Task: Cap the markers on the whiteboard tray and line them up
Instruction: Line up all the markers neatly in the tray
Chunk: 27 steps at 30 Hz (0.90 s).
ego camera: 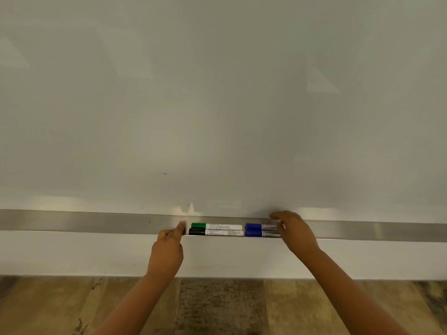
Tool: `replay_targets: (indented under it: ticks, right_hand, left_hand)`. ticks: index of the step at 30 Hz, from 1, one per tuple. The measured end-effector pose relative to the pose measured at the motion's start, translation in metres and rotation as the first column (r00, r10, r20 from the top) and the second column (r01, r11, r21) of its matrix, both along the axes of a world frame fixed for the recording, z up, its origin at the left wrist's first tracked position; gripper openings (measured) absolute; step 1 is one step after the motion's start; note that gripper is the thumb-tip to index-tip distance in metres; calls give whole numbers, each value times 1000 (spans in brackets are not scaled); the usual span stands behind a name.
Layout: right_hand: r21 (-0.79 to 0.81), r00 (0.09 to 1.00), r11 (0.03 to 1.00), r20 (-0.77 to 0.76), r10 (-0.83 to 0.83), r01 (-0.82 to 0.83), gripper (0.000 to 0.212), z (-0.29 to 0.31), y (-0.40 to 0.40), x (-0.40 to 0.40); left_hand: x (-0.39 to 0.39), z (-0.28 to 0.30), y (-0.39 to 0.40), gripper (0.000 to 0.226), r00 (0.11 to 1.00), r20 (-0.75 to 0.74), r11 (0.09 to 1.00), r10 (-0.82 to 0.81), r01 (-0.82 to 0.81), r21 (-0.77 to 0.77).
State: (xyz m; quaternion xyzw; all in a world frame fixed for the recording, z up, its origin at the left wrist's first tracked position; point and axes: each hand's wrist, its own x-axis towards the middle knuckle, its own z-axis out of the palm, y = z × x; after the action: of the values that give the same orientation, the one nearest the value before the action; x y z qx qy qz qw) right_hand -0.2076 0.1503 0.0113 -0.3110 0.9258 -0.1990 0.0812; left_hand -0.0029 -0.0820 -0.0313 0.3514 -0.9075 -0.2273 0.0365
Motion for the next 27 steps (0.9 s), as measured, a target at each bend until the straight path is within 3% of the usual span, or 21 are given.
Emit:
replay_targets:
  ticks: [6,13,18,23,27]
  right_hand:
    - [31,954,954,-6,-298,298,33,-4,27,-7]
    - [14,943,946,77,-325,325,33,-15,22,-1]
    - [-21,921,926,105,-374,378,34,-16,18,1]
    - [-9,914,918,98,-394,396,28,-17,20,-1]
    - [56,921,926,99,-377,373,33,-20,20,-5]
  left_hand:
    - [0,0,3,55,1000,-20,1000,2,-2,6]
    - [-3,4,10,59,1000,16,999,24,-24,-24]
    - [-15,11,17,61,997,63,989,-38,47,-140]
    - [-23,18,17,49,998,22,996,61,-60,-64]
    - [-31,22,13,35,985,-26,981,169,-165,105]
